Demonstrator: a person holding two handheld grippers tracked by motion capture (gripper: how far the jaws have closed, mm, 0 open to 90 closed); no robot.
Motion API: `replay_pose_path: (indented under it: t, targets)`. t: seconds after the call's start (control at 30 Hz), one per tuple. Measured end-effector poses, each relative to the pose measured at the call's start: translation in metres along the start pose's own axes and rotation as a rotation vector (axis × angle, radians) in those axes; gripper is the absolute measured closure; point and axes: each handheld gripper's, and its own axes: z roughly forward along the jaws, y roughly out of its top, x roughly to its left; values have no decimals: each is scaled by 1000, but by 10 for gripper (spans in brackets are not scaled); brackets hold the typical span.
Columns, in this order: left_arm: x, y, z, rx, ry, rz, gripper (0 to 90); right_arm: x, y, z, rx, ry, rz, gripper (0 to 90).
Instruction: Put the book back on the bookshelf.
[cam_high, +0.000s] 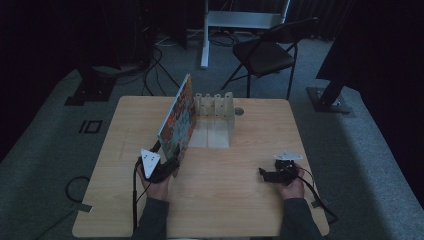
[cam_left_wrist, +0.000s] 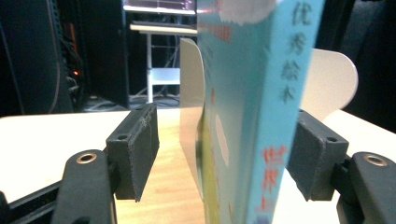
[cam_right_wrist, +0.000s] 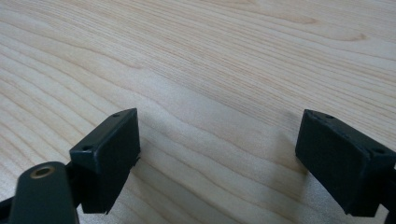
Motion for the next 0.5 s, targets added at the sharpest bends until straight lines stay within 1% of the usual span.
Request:
replay_pose_path:
  t: [0.1,0.17,0.23,0.3,0.43,0.5]
  targets:
    - [0,-2,-6,26,-14,-30,297,0,0,0,0,0,1,132]
    - [0,-3,-10,41,-38,-48,297,0,0,0,0,0,1,132]
    - [-1,-5,-14,45,-39,-44,296,0,0,0,0,0,1,132]
    - [-1,-8,-17,53,-51,-60,296,0,0,0,0,0,1,132]
    - [1,-13,-22,71,-49,-72,296,0,0,0,0,0,1,132]
    - [1,-14,-23,73,-48,-74,296,0,0,0,0,1,2,132]
